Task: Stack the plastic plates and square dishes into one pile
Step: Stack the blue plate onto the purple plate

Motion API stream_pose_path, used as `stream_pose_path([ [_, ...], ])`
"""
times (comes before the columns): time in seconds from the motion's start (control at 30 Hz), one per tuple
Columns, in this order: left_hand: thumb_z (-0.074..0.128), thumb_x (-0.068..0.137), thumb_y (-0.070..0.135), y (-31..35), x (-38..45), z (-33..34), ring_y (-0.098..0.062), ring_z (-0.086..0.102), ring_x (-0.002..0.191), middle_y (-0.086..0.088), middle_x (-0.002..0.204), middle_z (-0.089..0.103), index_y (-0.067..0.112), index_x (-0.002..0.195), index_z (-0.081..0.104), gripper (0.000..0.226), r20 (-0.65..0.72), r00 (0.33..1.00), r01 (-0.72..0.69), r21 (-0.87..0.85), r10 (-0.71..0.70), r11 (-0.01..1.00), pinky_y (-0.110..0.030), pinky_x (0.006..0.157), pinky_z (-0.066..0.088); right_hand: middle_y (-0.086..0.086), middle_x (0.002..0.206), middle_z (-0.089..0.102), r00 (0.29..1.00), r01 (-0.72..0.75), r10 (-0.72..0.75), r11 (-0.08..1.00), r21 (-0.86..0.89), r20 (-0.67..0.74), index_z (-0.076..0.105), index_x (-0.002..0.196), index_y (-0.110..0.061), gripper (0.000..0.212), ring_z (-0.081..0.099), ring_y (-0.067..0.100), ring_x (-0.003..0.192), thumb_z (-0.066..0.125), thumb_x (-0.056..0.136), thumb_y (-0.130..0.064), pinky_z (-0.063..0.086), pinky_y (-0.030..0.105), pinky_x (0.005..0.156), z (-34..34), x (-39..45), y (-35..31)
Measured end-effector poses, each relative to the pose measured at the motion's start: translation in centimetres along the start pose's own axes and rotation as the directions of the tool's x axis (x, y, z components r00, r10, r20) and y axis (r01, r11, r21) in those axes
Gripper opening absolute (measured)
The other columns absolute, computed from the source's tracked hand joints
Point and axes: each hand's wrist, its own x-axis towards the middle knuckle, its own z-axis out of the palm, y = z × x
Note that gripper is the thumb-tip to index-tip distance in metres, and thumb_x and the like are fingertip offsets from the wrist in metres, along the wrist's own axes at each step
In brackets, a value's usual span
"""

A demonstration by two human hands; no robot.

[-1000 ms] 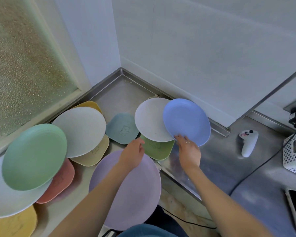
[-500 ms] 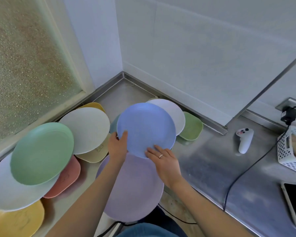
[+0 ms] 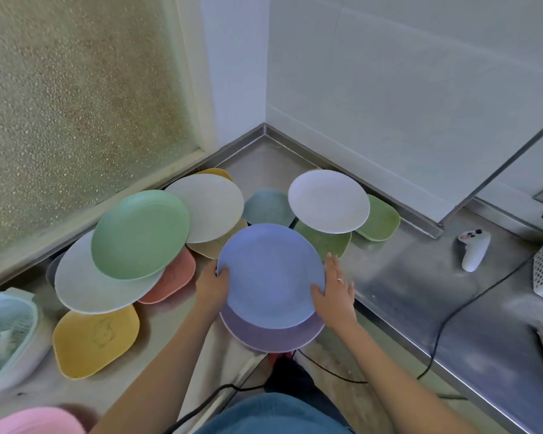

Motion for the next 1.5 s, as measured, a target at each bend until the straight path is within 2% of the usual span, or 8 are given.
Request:
stream_pose_path([
  [0.2, 0.048, 0.093, 0.023, -2.3, -2.0, -0.2, -0.026, 0.058, 0.093, -0.008, 0.101, 0.065, 0.013, 0.102, 0.058, 0.017, 0.134, 0.989, -0.082, 0.158, 0.061, 0.984, -0.034, 0.077, 0.044, 0.015, 0.149, 0.038, 0.992, -0.082, 0.071, 0.990, 0.115, 0.104, 0.013, 0.152, -0.021, 0.067, 0.045, 0.035, 0.128, 0.036, 0.093, 0.001, 0.040, 0.044, 0.104, 0.9, -1.6, 0.2],
  [0.4, 0.039, 0.099, 0.024, -2.4, -1.8, -0.7, -0.030, 0.046, 0.127, -0.012, 0.141, 0.048, 0.009, 0.141, 0.034, 0.045, 0.285, 0.941, -0.264, 0.283, 0.181, 0.922, -0.039, 0.107, 0.036, 0.008, 0.157, 0.020, 0.998, -0.031, 0.022, 0.986, 0.164, 0.057, 0.014, 0.152, -0.021, 0.076, 0.025, 0.030, 0.141, 0.038, 0.088, 0.013, 0.026, 0.037, 0.113, 1.5, -2.3, 0.0],
  [0.6, 0.039, 0.098, 0.031, -3.6, -0.8, -2.0, -0.033, 0.028, 0.137, -0.003, 0.158, 0.018, 0.015, 0.149, -0.007, 0.072, 0.466, 0.865, -0.473, 0.635, 0.185, 0.610, -0.044, 0.111, 0.029, 0.021, 0.138, 0.046, 0.992, -0.124, 0.128, 0.952, 0.279, 0.006, 0.019, 0.149, -0.021, 0.067, 0.050, 0.041, 0.119, 0.038, 0.092, 0.008, 0.044, 0.046, 0.096, 2.0, -2.1, -0.1],
  [0.73, 0.040, 0.096, 0.041, -5.4, -0.8, -2.3, -0.030, -0.004, 0.146, 0.004, 0.159, -0.010, 0.020, 0.148, -0.013, 0.077, 0.479, 0.873, -0.458, 0.748, 0.088, 0.481, -0.044, 0.118, 0.013, 0.013, 0.148, 0.038, 0.993, -0.122, 0.120, 0.960, 0.254, 0.024, 0.015, 0.150, -0.018, 0.064, 0.044, 0.033, 0.129, 0.037, 0.094, 0.002, 0.041, 0.043, 0.103, 1.9, -1.5, 0.0],
  [0.93, 0.037, 0.090, 0.007, -5.8, -0.9, -1.3, -0.021, -0.002, 0.148, -0.008, 0.158, -0.014, 0.006, 0.147, -0.013, 0.076, 0.483, 0.866, -0.452, 0.650, 0.127, 0.610, -0.036, 0.119, 0.013, 0.000, 0.159, 0.015, 0.996, -0.087, 0.084, 0.989, 0.118, 0.033, 0.005, 0.152, -0.017, 0.069, 0.020, 0.019, 0.144, 0.033, 0.092, 0.004, 0.031, 0.028, 0.106, 2.1, -0.9, 0.2],
  [1.07, 0.037, 0.088, 0.002, -6.0, -1.3, -1.4, -0.016, 0.001, 0.147, -0.005, 0.159, -0.012, 0.008, 0.147, -0.010, 0.076, 0.435, 0.888, -0.398, 0.569, 0.147, 0.720, -0.032, 0.118, 0.017, -0.002, 0.159, 0.015, 0.995, -0.099, 0.097, 0.992, 0.080, 0.024, 0.005, 0.152, -0.021, 0.074, 0.035, 0.019, 0.137, 0.032, 0.089, 0.006, 0.044, 0.031, 0.088, 2.3, -0.6, 0.0],
  [1.33, 0.036, 0.095, 0.009, -7.7, -3.0, -3.7, -0.019, 0.004, 0.147, -0.006, 0.158, -0.013, 0.007, 0.147, -0.010, 0.069, 0.345, 0.927, -0.337, 0.586, 0.150, 0.737, -0.031, 0.117, 0.021, 0.012, 0.145, 0.037, 0.995, -0.028, 0.027, 1.000, 0.005, 0.098, 0.014, 0.149, -0.020, 0.070, 0.055, 0.030, 0.100, 0.037, 0.086, -0.004, 0.042, 0.031, 0.068, 3.8, -0.1, -1.3],
  [1.5, 0.035, 0.097, 0.011, -8.2, -4.1, -5.1, -0.019, 0.010, 0.147, -0.007, 0.158, -0.012, 0.007, 0.147, -0.009, 0.067, 0.319, 0.938, -0.318, 0.644, 0.133, 0.696, -0.027, 0.115, 0.019, 0.006, 0.149, 0.036, 0.994, 0.084, -0.070, 0.980, -0.178, 0.083, 0.018, 0.147, -0.016, 0.064, 0.049, 0.030, 0.114, 0.039, 0.088, -0.011, 0.046, 0.040, 0.083, 4.6, -0.9, -1.5],
])
